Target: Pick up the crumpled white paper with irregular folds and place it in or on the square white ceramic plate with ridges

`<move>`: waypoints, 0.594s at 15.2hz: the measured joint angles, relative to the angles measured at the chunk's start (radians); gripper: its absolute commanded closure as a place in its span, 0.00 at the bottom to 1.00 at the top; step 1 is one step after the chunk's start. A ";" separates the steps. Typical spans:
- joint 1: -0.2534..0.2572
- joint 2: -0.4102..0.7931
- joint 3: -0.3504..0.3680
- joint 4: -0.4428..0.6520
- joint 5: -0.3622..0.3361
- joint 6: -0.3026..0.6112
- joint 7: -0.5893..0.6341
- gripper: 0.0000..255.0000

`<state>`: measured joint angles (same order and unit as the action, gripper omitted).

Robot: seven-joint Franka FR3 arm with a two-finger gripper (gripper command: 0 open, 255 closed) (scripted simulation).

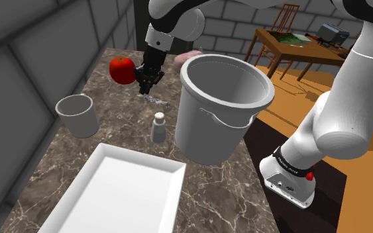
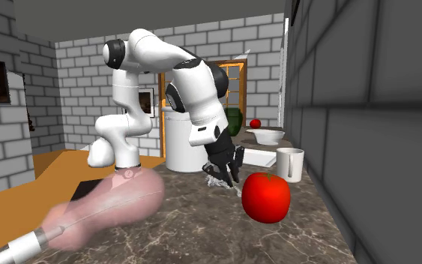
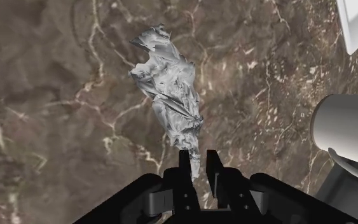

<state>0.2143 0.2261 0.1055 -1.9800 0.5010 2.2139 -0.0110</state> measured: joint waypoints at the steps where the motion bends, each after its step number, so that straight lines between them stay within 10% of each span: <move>1: 0.000 0.000 0.000 0.000 0.000 0.000 0.000 1.00; 6: 0.000 0.000 0.000 0.000 0.000 0.000 0.000 1.00; 7: 0.000 0.000 0.000 0.000 0.000 0.000 0.000 0.00; 9: 0.016 -0.018 -0.006 -0.017 -0.035 0.006 0.039 0.00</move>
<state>0.2301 0.2082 0.0999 -1.9969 0.4664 2.2197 0.0283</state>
